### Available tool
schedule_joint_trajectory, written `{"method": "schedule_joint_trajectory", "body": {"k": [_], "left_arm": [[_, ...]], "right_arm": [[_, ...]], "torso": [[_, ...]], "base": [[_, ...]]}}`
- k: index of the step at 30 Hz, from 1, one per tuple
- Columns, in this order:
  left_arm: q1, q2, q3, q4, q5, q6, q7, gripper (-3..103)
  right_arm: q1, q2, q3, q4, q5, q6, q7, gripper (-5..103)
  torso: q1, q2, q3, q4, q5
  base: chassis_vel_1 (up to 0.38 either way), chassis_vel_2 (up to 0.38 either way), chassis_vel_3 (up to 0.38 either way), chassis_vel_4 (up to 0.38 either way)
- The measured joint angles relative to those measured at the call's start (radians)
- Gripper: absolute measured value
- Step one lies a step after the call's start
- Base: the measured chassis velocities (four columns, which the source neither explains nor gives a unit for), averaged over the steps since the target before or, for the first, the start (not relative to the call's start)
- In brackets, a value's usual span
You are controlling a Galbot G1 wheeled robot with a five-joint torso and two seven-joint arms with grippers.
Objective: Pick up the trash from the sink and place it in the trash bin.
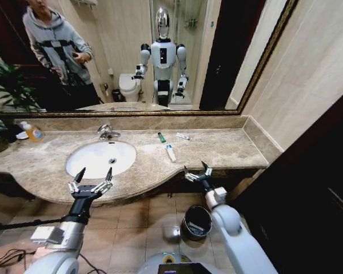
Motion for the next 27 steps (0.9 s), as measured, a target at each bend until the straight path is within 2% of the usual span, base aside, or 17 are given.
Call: {"method": "schedule_joint_trajectory", "body": {"k": [7,18,21,24,27], "left_arm": [[0.0,0.0,0.0,0.0,0.0,0.0,0.0,100],[0.0,0.0,0.0,0.0,0.0,0.0,0.0,100],[0.0,0.0,0.0,0.0,0.0,0.0,0.0,100],[0.0,0.0,0.0,0.0,0.0,0.0,0.0,100],[0.0,0.0,0.0,0.0,0.0,0.0,0.0,100]], "right_arm": [[0.165,0.037,-0.119,-0.146,-0.002,-0.008,0.003,100],[0.264,0.075,-0.178,-0.281,-0.023,-0.039,0.021,102],[0.276,0.078,-0.179,-0.298,-0.024,-0.054,0.031,100],[0.287,0.073,-0.177,-0.307,-0.024,-0.061,0.033,89],[0.292,0.069,-0.173,-0.316,-0.024,-0.061,0.033,85]], "torso": [[0.0,0.0,0.0,0.0001,-0.0001],[0.0,0.0,0.0,0.0,-0.0002],[0.0,0.0,0.0,0.0,-0.0001],[0.0,0.0,0.0,0.0,-0.0001],[0.0,0.0,0.0,-0.0001,-0.0001]], "base": [[0.0,0.0,0.0,0.0],[0.0,0.0,0.0,0.0],[0.0,0.0,0.0,0.0],[0.0,0.0,0.0,0.0],[0.0,0.0,0.0,0.0]]}}
